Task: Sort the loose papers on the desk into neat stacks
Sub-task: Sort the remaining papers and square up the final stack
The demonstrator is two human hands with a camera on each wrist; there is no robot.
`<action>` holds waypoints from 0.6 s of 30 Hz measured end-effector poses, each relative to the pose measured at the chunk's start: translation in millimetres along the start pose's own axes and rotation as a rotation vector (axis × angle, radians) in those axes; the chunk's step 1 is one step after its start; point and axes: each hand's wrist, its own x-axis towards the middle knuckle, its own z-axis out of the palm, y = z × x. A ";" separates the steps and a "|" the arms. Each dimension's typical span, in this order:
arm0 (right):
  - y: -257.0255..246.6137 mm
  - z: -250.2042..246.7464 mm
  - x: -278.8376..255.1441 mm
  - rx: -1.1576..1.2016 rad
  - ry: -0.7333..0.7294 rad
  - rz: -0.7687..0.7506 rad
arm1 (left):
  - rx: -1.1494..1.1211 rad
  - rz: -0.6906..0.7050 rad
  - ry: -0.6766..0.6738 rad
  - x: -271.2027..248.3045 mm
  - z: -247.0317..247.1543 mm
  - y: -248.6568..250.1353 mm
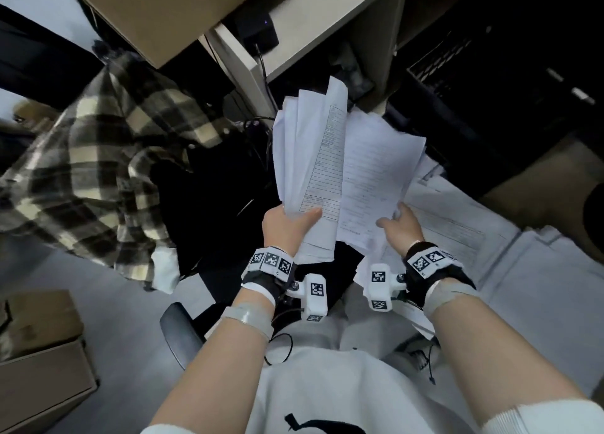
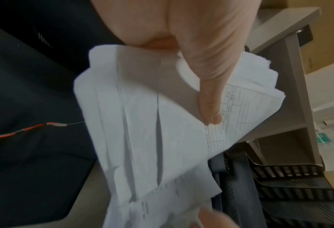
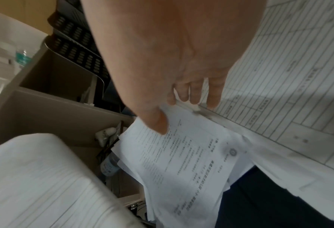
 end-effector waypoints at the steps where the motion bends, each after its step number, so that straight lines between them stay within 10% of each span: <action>1: 0.5 -4.3 -7.8 0.035 0.005 -0.027 | -0.006 -0.007 -0.038 -4.4 7.4 2.4; 6: -2.0 -27.2 -51.2 0.352 -0.171 -0.125 | -0.042 0.042 -0.164 -35.6 50.4 10.7; 18: 71.6 -132.7 -116.3 0.503 0.063 -0.161 | -0.159 0.079 -0.304 -152.8 127.6 28.4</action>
